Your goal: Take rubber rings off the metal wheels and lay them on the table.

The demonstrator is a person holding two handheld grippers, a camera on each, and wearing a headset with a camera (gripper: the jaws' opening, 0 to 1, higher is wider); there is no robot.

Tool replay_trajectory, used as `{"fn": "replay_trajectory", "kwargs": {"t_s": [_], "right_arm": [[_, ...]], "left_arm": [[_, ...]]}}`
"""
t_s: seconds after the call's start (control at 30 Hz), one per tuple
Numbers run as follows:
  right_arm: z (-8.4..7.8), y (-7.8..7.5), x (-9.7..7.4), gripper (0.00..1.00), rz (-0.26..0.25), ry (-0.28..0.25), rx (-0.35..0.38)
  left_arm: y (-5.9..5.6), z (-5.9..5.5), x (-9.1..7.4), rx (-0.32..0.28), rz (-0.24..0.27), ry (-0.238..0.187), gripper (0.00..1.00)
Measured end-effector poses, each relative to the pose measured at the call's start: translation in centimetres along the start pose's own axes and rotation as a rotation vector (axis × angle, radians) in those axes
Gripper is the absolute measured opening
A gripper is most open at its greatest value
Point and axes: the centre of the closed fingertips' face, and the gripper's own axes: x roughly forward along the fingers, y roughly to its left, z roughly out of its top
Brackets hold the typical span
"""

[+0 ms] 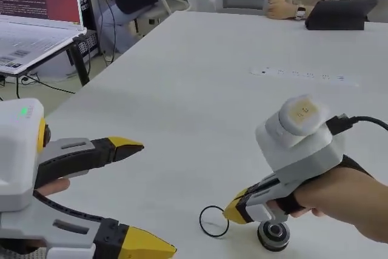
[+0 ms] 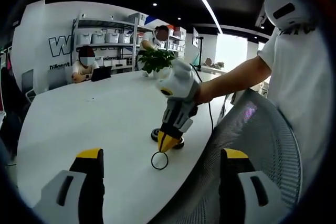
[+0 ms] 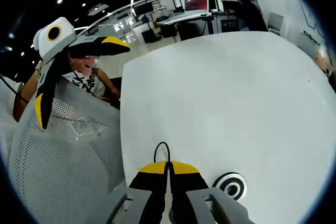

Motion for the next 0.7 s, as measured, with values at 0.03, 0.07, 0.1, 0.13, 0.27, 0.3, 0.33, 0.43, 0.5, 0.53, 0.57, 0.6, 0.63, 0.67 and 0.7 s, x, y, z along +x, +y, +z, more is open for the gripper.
{"fn": "replay_trajectory", "kwargs": {"t_s": [0.03, 0.07, 0.1, 0.13, 0.27, 0.3, 0.33, 0.43, 0.5, 0.53, 0.57, 0.6, 0.63, 0.67, 0.7], "right_arm": [[-0.1, -0.2, 0.0, 0.0, -0.01, 0.005, -0.004], [-0.1, -0.2, 0.0, 0.0, -0.013, 0.005, -0.003], [-0.2, -0.3, 0.1, 0.0, -0.019, 0.007, -0.005], [-0.3, -0.4, 0.1, 0.0, -0.025, 0.01, -0.005], [-0.6, -0.8, 0.2, 0.0, -0.043, 0.018, -0.013], [-0.6, -0.9, 0.2, 0.0, -0.048, 0.021, -0.017], [-0.7, -1.0, 0.2, 0.0, -0.052, 0.023, -0.019], [-0.8, -1.4, 0.1, 0.0, -0.077, 0.03, -0.026], [-0.8, -1.6, 0.1, 0.0, -0.083, 0.03, -0.026], [-0.8, -1.6, 0.0, 0.0, -0.084, 0.03, -0.025], [-0.8, -1.6, 0.0, 0.0, -0.085, 0.03, -0.024], [-0.9, -1.7, 0.0, 0.0, -0.086, 0.03, -0.022], [-0.9, -1.8, 0.0, 0.0, -0.09, 0.031, -0.024], [-0.9, -1.8, 0.0, 0.0, -0.093, 0.031, -0.025], [-0.9, -1.9, -0.1, 0.01, -0.097, 0.031, -0.027]], "left_arm": [[0.0, 0.0, 0.0, 0.0, 0.0, 0.002, 0.9], [0.0, -0.1, 0.0, 0.0, 0.001, 0.004, 0.9], [0.0, -0.1, 0.0, 0.001, 0.002, 0.006, 0.9], [0.0, -0.1, 0.1, 0.001, 0.002, 0.007, 0.9], [-0.1, 0.0, 0.1, 0.002, 0.002, 0.005, 0.9], [-0.1, 0.0, 0.1, 0.002, 0.003, 0.005, 0.9], [-0.1, 0.0, 0.2, 0.002, 0.004, 0.005, 0.9], [-0.1, -0.1, 0.2, 0.005, 0.006, 0.01, 0.89], [-0.3, -0.1, 0.2, 0.007, 0.002, 0.014, 0.89], [-0.3, -0.1, 0.2, 0.006, 0.002, 0.014, 0.89], [-0.3, -0.2, 0.2, 0.006, 0.003, 0.015, 0.89], [-0.2, -0.2, 0.2, 0.006, 0.004, 0.015, 0.89], [-0.2, -0.1, 0.2, 0.006, 0.005, 0.014, 0.89], [-0.2, -0.1, 0.2, 0.006, 0.006, 0.013, 0.89], [-0.2, -0.1, 0.2, 0.006, 0.006, 0.013, 0.89]]}}
